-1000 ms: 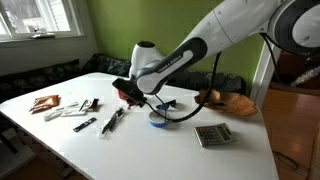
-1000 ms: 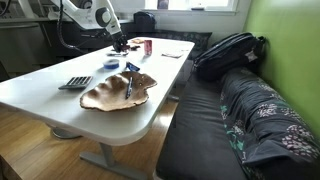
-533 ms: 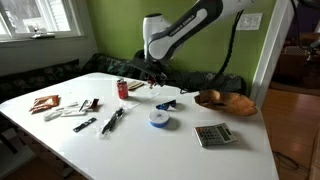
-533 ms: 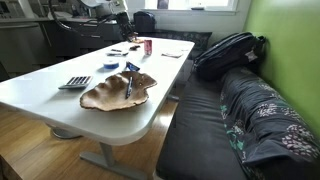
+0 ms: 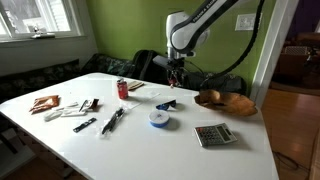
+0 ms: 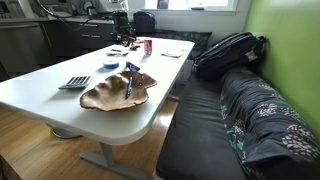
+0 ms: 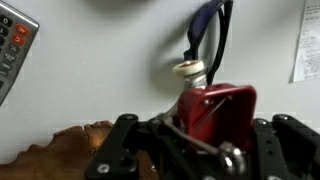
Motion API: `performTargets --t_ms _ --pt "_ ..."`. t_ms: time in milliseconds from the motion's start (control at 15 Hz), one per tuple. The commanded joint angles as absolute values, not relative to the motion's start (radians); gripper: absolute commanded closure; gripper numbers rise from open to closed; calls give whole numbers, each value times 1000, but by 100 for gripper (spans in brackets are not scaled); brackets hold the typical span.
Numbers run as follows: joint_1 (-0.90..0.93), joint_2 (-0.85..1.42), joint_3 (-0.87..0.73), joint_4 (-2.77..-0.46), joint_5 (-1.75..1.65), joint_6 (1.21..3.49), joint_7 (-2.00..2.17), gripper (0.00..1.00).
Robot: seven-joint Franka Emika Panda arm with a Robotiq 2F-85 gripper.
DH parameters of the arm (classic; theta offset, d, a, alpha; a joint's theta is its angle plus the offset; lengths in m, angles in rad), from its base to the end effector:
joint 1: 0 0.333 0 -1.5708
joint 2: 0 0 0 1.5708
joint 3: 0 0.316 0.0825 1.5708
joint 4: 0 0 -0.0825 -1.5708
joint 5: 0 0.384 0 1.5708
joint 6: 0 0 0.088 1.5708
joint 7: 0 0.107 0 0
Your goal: Pick up the red toy cart and move it into the wooden bowl
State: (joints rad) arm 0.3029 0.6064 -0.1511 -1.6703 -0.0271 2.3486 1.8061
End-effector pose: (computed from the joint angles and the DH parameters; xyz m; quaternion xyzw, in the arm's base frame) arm 0.6797 0.1160 0.2629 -0.6930 0.7179 -0.0652 0.0030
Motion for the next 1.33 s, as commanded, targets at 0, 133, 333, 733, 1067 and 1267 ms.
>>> performTargets --t_ms 0,133,333,733,1067,1267 --pt "234 469 -106 -1917 48 2558 1850 97" --pt "236 532 -112 -1825 19 2523 1833 97" --pt "226 520 -111 -1844 18 2540 1829 87" --pt "258 514 -164 -1876 -35 2613 1894 97" --pt "216 444 -332 -2040 -123 2709 2032 97" --pt "178 380 -416 -2159 -151 2662 2076 97"
